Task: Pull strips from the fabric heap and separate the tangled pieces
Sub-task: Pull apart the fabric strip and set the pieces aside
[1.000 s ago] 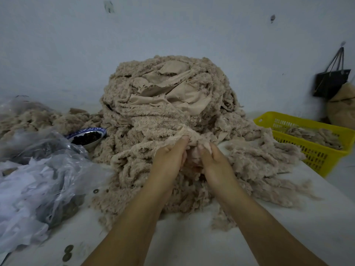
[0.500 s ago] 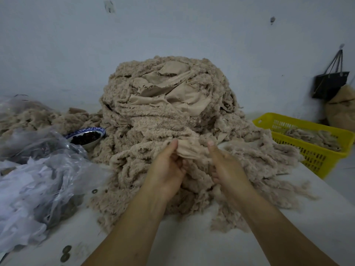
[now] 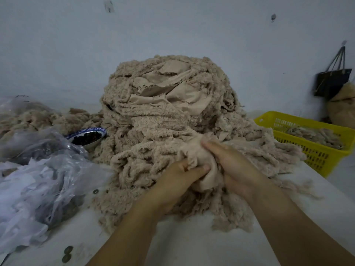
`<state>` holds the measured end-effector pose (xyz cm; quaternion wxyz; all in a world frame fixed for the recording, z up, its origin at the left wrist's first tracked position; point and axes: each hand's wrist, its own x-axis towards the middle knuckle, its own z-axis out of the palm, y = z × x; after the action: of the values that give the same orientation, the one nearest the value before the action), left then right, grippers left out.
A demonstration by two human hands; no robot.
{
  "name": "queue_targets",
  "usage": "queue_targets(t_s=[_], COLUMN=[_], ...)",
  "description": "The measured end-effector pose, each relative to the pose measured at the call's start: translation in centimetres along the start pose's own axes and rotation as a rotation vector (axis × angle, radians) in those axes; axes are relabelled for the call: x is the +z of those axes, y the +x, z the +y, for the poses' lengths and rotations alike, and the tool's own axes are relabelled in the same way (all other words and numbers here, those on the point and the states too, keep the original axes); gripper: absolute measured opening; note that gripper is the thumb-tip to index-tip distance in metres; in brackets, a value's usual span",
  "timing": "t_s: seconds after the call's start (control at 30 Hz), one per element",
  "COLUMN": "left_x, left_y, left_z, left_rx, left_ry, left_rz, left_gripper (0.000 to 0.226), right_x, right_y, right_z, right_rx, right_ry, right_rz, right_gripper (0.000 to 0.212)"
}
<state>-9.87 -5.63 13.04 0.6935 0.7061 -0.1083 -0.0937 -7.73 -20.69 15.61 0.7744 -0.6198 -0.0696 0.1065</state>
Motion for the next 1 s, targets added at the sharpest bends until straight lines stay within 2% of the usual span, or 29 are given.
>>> queue_targets(t_s=[0.1,0.17,0.23,0.3,0.4,0.5,0.57,0.63,0.73,0.8,0.87,0.93,1.0], left_x=[-0.7,-0.9,-0.7,-0.5,-0.6,-1.2,-1.6,-1.9,-2.0,-1.7,-1.1,-0.4,0.1], left_y=[-0.4,-0.2,0.5,1.1,1.7,2.2,2.1,2.0,1.9,1.7,1.5,1.4,1.4], left_z=[-0.5,-0.1,0.4,1.1,2.3,3.2,3.2,3.1,3.2,3.4,3.5,3.5,3.3], left_rx=[-0.075,-0.096,-0.07,-0.041,0.019,0.046,0.04,0.036,0.042,0.03,0.045,0.064,0.06], left_ry=[0.087,0.064,-0.055,-0.248,-0.532,-0.829,-0.893,-0.869,-0.777,-0.669,-0.561,-0.467,-0.37], left_rz=[-0.093,-0.158,-0.152,-0.113,0.022,0.19,0.293,0.356,0.424,0.419,0.38,0.318,0.297], left_gripper=[0.05,0.067,0.078,0.071,0.039,0.02,0.013,0.003,0.025,0.013,0.021,0.04,0.049], right_x=[-0.6,-0.9,-0.9,-0.8,-0.8,-1.7,-2.5,-3.1,-3.4,-3.1,-2.0,-0.7,0.3], right_y=[0.3,0.1,-0.3,-0.8,-1.4,-1.3,-0.9,-0.6,-0.5,-0.4,-0.5,-0.4,-0.1], right_z=[-0.2,-0.2,0.0,0.5,0.8,1.0,1.0,1.1,1.2,1.4,1.3,1.4,1.2], right_rx=[-0.095,-0.148,-0.171,-0.179,-0.205,-0.176,-0.157,-0.117,-0.141,-0.203,-0.258,-0.321,-0.383], right_ry=[0.089,0.1,0.022,-0.081,-0.12,-0.047,-0.015,-0.029,-0.276,-0.465,-0.493,-0.504,-0.594], right_rz=[0.127,0.094,0.059,0.015,-0.026,0.063,0.147,0.213,0.269,0.264,0.186,0.077,0.07], right_gripper=[0.022,0.021,0.021,0.025,0.03,0.024,0.026,0.033,0.032,0.022,0.006,0.028,0.029])
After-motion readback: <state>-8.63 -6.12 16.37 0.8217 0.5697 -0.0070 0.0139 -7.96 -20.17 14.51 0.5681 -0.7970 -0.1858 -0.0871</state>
